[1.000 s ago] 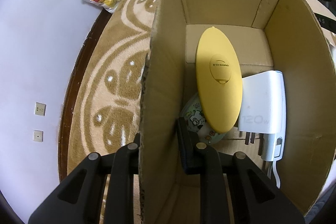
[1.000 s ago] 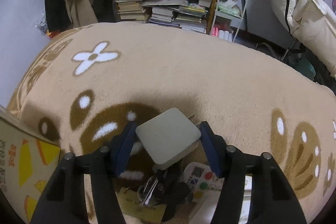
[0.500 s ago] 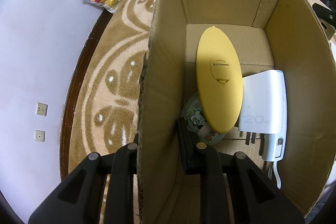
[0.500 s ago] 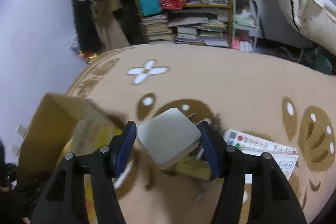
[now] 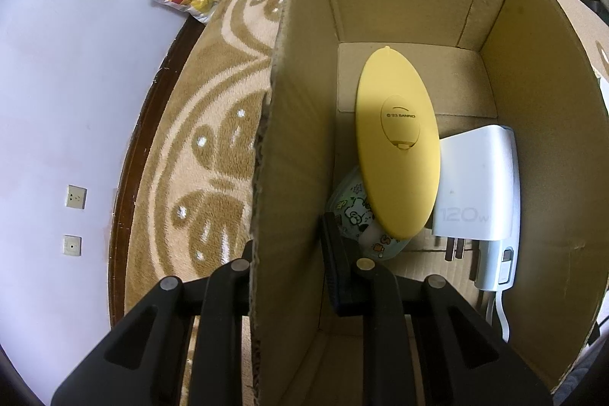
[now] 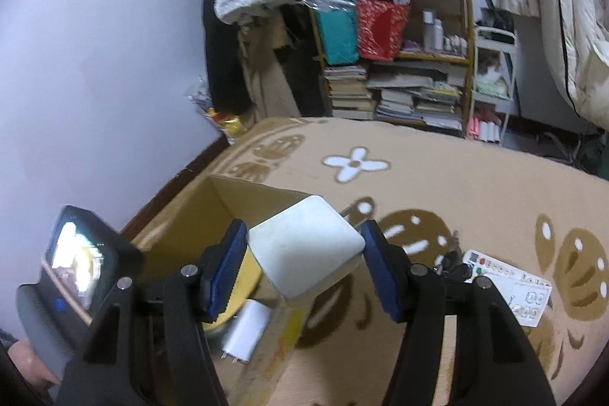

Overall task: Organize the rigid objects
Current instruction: 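Carry the white cube into the box and release it on the charger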

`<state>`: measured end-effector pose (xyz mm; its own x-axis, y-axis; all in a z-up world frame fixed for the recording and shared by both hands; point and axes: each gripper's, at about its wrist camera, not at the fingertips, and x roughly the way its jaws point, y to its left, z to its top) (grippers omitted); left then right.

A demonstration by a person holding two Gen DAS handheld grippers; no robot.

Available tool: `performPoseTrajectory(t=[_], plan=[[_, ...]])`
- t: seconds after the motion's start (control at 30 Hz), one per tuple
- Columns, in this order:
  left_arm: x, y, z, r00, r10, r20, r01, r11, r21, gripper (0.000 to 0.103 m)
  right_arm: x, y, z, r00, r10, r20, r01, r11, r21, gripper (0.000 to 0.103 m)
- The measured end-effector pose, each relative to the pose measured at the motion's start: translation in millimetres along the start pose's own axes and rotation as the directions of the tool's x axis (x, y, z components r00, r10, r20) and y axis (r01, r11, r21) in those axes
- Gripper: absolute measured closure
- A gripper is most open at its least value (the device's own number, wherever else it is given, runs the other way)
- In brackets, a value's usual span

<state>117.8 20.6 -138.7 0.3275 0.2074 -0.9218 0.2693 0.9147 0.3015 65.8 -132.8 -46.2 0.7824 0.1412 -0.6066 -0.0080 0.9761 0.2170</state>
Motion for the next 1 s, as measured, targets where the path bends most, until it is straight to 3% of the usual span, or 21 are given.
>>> performPoseTrajectory(t=[0.47,1.0], plan=[[0,1,1,1.000,0.001,-0.001,-0.001,1.000,0.001,0.083,12,28,-25,0.995,0.095,-0.039,-0.097,0.994,-0.046,0.038],[0,1,1,1.000,0.002,0.000,-0.002,1.000,0.003,0.082,22,38,-33,0.993,0.107,-0.047,-0.111,0.991,-0.079,0.038]])
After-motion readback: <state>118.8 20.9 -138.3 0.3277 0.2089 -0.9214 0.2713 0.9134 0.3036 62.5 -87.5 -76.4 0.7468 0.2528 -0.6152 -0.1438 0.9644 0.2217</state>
